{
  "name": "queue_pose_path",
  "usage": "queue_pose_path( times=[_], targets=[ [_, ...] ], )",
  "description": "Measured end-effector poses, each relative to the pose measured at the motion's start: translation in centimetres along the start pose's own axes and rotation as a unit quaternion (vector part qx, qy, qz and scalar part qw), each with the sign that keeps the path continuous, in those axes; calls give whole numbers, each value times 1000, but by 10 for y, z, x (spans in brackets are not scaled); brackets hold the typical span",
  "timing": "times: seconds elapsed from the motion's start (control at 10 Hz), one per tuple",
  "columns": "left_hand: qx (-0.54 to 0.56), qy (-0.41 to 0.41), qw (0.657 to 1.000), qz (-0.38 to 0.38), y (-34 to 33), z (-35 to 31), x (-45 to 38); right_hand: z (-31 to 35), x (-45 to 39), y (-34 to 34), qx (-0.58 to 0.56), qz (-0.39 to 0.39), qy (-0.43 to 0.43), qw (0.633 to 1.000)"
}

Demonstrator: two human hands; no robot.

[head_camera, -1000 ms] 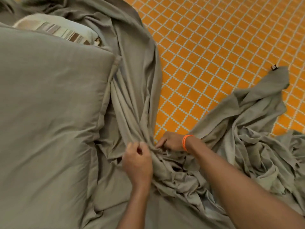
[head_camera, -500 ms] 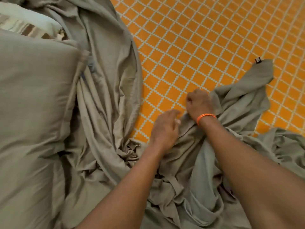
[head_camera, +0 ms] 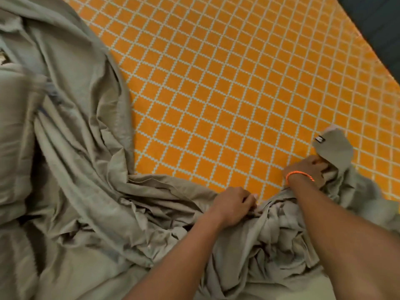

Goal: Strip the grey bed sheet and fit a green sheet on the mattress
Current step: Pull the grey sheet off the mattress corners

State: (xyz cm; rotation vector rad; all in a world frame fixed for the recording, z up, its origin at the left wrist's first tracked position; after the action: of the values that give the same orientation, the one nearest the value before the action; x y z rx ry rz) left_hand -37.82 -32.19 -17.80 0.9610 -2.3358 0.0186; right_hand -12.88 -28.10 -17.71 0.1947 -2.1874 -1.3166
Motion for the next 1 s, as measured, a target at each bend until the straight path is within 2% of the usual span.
queue_pose_path(
  times=[0.1, 0.2, 0.3, 0.4, 0.5, 0.6, 0.7, 0.8, 0.9, 1.0],
  targets=[
    [-28, -17, 984, -173, 67, 17, 17, 27, 18, 8, -2, -89, 55, 995],
    [-69, -51, 937, -340, 151, 56, 33, 102, 67, 13, -58, -181, 257, 948],
    [-129, -38, 910, -391, 228, 95, 37, 193, 133, 3, -158, -150, 437, 873],
    [-196, 10, 897, -395, 284, 130, 48, 281, 201, -5, -241, -55, 521, 817],
    [-276, 24, 890, -362, 305, 148, 63, 359, 258, -6, -301, 63, 529, 790],
    [-258, 8, 896, -360, 315, 168, 82, 430, 308, 8, -357, 135, 481, 789],
    [-184, 39, 894, -408, 333, 201, 110, 496, 363, 15, -320, 170, 487, 795],
    [-123, 22, 886, -446, 344, 224, 136, 543, 437, 3, -176, 151, 588, 775],
    [28, 56, 874, -482, 364, 256, 179, 566, 521, -37, -24, 133, 646, 751],
    [100, 153, 778, -600, 382, 302, 218, 582, 555, -64, 50, 88, 668, 737]
  ],
)
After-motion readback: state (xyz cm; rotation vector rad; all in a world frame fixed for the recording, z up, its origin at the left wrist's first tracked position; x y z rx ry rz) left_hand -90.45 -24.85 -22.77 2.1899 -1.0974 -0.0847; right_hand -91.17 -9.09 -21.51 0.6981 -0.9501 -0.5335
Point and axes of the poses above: each hand's wrist, its own x-axis away from the middle knuckle, its own y-axis out of the back of the hand, z = x × y, the point moved 6 cm from there along -x, towards the middle knuckle, and after that the axes turned 10 degrees about x, right-handed, at the moved point
